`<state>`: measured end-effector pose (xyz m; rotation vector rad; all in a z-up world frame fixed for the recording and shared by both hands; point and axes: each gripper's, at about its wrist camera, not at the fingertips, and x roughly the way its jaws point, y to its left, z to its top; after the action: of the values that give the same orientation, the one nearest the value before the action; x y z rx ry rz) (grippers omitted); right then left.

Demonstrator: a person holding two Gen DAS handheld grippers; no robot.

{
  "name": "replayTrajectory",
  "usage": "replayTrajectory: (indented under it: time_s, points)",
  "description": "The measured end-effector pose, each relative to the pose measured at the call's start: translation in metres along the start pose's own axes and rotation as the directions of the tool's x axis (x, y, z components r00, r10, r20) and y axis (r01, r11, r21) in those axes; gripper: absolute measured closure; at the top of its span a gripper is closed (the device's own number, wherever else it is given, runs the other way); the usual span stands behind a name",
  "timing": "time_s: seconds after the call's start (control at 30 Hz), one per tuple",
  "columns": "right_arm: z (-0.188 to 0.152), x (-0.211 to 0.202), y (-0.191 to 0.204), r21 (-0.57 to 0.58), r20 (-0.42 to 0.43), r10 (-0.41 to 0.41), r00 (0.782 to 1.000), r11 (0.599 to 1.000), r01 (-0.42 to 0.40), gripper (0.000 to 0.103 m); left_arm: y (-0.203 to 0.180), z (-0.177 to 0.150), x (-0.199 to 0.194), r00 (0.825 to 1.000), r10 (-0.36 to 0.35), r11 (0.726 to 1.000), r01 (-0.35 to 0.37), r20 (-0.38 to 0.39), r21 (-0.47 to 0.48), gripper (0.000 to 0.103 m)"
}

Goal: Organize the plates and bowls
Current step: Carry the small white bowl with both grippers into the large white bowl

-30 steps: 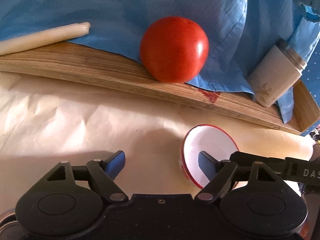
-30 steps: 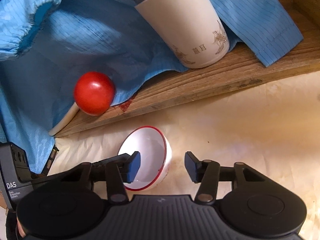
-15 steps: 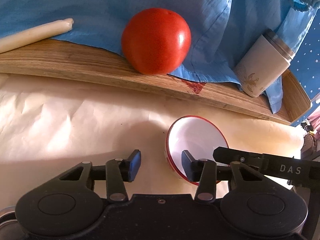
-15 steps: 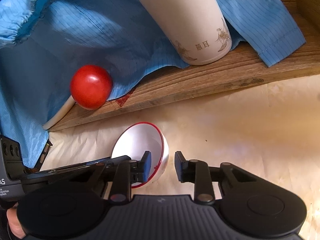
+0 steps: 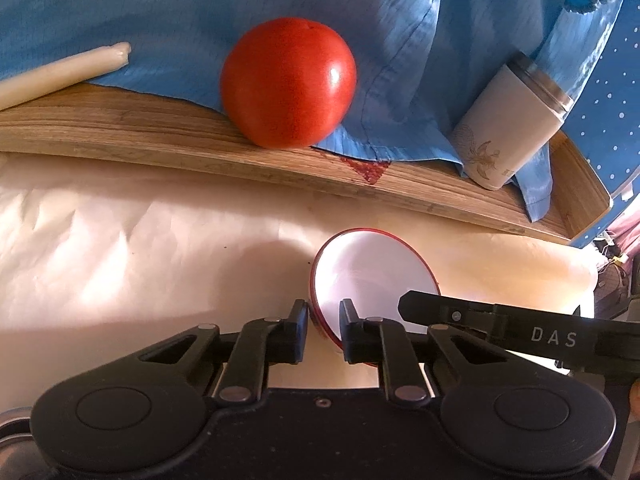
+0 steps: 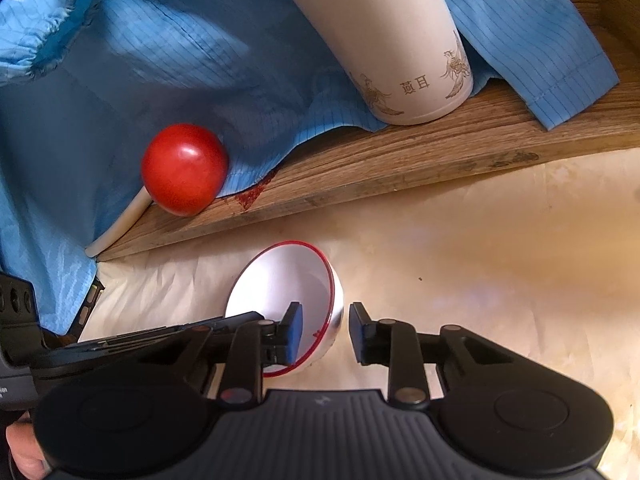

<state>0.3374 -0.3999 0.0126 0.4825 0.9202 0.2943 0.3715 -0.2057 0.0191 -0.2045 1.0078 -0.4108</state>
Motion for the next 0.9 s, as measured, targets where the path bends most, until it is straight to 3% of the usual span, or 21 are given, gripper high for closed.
replayTrajectory:
  time_s: [0.43,0.7,0.9]
  points:
    - [-0.002,0.000,0.007,-0.018,0.000,-0.028,1.000,0.999,0.028,0.082,0.001,-0.001,-0.001,1.000,0.009,1.000,-0.009,0.001,-0.010,0.086]
    - [0.002,-0.005,-0.003,0.047,-0.001,0.054,0.999,0.997,-0.054,0.082,0.006,0.000,-0.004,1.000,0.019,0.999,-0.019,0.004,-0.044,0.087]
    - [0.000,-0.007,0.001,0.038,0.018,0.045,0.999,0.998,-0.045,0.084,0.007,-0.001,-0.015,0.999,0.011,0.999,-0.009,0.047,-0.046,0.087]
